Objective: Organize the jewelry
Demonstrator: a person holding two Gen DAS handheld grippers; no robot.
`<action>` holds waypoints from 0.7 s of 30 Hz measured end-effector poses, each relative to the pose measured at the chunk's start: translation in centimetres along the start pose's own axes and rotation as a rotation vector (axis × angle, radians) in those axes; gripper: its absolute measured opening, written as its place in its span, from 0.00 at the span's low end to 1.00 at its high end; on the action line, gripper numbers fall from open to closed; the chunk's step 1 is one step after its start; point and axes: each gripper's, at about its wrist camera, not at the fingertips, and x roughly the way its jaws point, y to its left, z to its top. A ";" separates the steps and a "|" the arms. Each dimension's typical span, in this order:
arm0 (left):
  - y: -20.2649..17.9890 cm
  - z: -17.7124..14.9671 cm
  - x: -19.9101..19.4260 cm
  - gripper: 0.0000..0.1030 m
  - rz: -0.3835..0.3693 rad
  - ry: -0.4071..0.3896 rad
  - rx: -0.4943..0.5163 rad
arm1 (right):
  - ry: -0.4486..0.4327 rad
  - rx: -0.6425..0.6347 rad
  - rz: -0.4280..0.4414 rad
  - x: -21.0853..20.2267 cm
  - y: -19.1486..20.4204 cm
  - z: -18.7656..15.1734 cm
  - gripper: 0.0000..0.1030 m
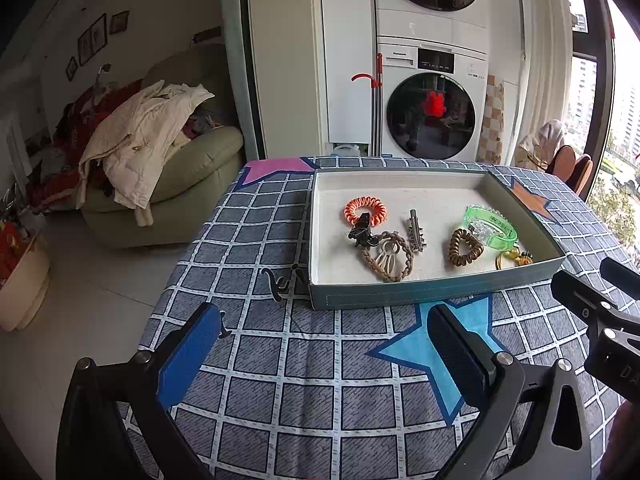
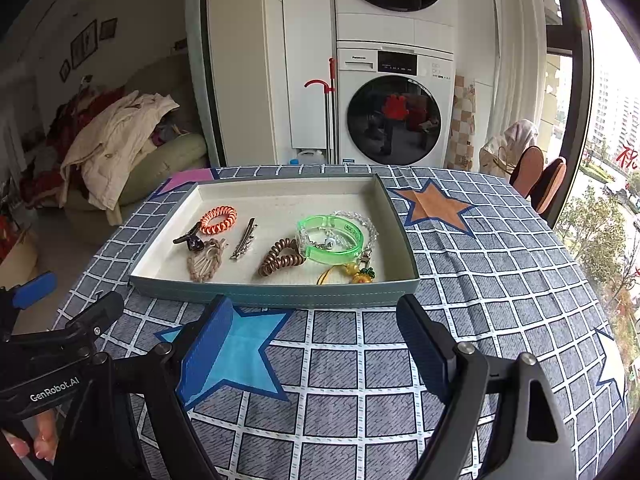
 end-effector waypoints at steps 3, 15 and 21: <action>0.1 0.0 0.1 1.00 0.000 0.001 -0.001 | -0.001 0.002 0.001 0.0 0.0 0.0 0.84; 0.0 -0.2 0.2 1.00 0.001 0.004 -0.001 | -0.002 0.002 0.001 -0.1 0.1 0.1 0.84; 0.0 -0.4 0.2 1.00 0.003 0.004 -0.001 | -0.001 0.001 0.001 -0.1 0.1 0.1 0.84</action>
